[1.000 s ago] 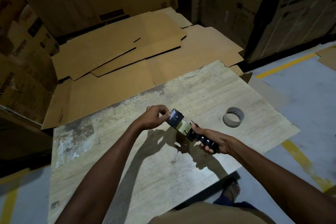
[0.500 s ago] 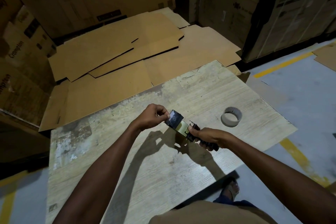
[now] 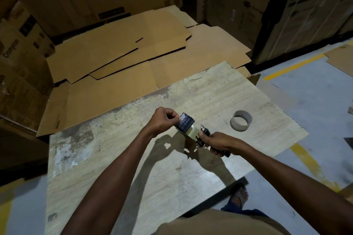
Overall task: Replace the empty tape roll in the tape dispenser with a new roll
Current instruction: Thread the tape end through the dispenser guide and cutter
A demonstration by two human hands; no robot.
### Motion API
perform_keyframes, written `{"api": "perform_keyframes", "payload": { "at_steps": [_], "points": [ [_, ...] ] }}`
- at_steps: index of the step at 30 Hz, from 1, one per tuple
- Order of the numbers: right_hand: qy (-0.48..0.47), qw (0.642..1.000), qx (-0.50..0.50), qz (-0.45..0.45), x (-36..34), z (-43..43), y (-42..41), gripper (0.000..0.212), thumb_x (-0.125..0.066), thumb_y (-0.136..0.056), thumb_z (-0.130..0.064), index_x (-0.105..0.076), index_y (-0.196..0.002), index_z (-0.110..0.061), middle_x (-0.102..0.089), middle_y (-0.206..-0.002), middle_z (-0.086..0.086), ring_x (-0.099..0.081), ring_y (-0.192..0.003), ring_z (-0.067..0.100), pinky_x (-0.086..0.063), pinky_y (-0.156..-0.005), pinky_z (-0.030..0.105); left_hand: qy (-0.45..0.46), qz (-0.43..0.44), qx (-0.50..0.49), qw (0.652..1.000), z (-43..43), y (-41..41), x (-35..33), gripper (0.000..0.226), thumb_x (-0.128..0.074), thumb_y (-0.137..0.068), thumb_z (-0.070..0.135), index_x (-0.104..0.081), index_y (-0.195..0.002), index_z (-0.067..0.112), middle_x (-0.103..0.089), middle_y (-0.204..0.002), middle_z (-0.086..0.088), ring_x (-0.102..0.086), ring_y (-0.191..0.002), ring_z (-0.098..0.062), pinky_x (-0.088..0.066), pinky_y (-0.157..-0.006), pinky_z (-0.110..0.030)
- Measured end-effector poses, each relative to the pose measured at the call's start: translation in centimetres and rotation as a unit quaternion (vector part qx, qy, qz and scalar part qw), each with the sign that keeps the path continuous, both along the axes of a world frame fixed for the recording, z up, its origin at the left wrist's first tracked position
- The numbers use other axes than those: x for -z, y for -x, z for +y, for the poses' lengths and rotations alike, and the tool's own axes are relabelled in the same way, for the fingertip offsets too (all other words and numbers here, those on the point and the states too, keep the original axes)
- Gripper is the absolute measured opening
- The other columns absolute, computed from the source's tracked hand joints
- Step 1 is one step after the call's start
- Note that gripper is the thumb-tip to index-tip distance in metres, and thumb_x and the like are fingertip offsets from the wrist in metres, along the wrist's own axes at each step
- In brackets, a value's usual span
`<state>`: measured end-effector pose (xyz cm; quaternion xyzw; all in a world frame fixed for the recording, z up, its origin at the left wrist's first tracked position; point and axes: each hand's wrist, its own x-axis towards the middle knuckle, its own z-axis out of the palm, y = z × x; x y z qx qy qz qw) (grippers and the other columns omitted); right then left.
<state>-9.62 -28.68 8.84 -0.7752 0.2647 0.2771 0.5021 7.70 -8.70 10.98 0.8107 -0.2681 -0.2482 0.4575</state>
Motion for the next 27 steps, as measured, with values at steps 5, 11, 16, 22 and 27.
{"api": "perform_keyframes", "payload": {
  "at_steps": [5,11,16,22,27],
  "points": [
    [0.02,1.0,-0.009,0.012,-0.5,0.2,-0.6,0.091,-0.04,-0.085,-0.088,-0.069,-0.104,-0.003,-0.067,-0.077,0.009,-0.062,-0.066,0.022,-0.052,-0.062,0.032,-0.004,0.02,-0.013,1.0,0.4,-0.5,-0.1,0.01,-0.071,-0.09,0.0,-0.078,-0.084,-0.003,-0.078,-0.08,-0.015,-0.076,-0.077,-0.026,-0.063,-0.075,-0.035],
    [0.077,0.996,-0.018,0.047,-1.4,0.8,-1.6,0.105,-0.033,-0.072,-0.102,-0.067,-0.095,-0.006,-0.067,-0.07,0.011,-0.062,-0.057,0.024,-0.054,-0.06,0.032,-0.009,0.028,-0.019,0.999,0.3,-0.2,-0.2,0.009,-0.07,-0.089,-0.001,-0.077,-0.084,-0.004,-0.077,-0.081,-0.016,-0.074,-0.075,-0.021,-0.062,-0.072,-0.031],
    [0.077,0.995,-0.014,0.06,-1.7,0.9,-2.4,0.11,-0.034,-0.066,-0.104,-0.07,-0.096,-0.005,-0.07,-0.073,0.012,-0.066,-0.059,0.024,-0.057,-0.061,0.032,-0.012,0.022,-0.022,0.999,0.3,-0.8,0.0,0.009,-0.071,-0.09,0.0,-0.078,-0.085,-0.002,-0.078,-0.082,-0.015,-0.074,-0.075,-0.02,-0.063,-0.075,-0.034],
    [-0.178,0.982,0.013,0.067,-1.9,-1.3,-2.7,0.092,-0.046,-0.086,-0.085,-0.062,-0.11,0.002,-0.064,-0.081,0.012,-0.061,-0.057,0.016,-0.055,-0.053,0.028,-0.013,0.021,-0.011,1.0,1.1,-1.6,0.2,0.014,-0.071,-0.09,0.001,-0.078,-0.08,0.009,-0.078,-0.086,-0.014,-0.073,-0.077,-0.019,-0.062,-0.076,-0.036],
    [-0.394,0.897,0.154,0.127,-0.4,-1.5,-1.6,0.079,-0.064,-0.083,-0.077,-0.066,-0.099,0.001,-0.063,-0.075,0.008,-0.062,-0.052,0.013,-0.055,-0.045,0.022,-0.007,0.028,-0.029,0.999,1.9,-1.7,0.5,0.007,-0.072,-0.089,0.001,-0.078,-0.085,0.0,-0.078,-0.089,-0.018,-0.072,-0.074,-0.015,-0.058,-0.068,-0.027]
  ]
}}
